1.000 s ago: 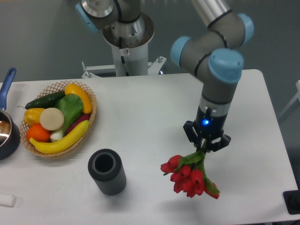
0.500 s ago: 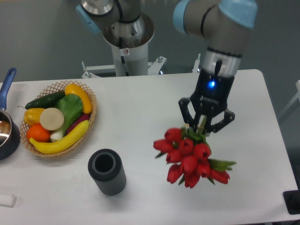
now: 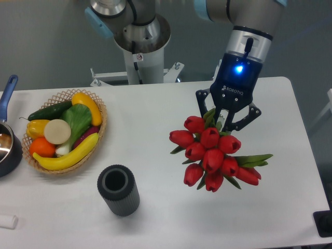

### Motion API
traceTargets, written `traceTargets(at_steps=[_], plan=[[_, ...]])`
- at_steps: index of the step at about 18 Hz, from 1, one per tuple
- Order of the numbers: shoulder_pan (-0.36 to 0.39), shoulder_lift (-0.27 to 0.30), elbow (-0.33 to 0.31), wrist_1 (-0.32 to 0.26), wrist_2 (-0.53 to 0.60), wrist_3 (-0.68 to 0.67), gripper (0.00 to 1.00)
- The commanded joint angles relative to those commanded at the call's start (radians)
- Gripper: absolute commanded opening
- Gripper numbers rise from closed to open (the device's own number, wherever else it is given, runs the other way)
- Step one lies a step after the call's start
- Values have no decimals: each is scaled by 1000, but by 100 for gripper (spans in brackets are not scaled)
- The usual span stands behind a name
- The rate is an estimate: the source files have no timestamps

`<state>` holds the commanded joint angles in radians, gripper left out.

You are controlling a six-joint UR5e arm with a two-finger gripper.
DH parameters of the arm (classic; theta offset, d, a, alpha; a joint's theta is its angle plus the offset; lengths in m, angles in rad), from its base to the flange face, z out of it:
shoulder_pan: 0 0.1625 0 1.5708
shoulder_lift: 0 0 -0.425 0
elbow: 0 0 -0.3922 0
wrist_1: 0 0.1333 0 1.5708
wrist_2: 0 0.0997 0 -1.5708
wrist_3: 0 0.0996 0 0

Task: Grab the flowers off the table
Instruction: 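Lift the gripped tulip bunch up off the table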

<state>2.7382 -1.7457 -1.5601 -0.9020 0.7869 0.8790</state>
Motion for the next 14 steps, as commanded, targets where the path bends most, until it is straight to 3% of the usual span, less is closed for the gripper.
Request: traceTargets(at_steps=[14], plan=[[-3, 0, -5, 0, 0, 2, 18]])
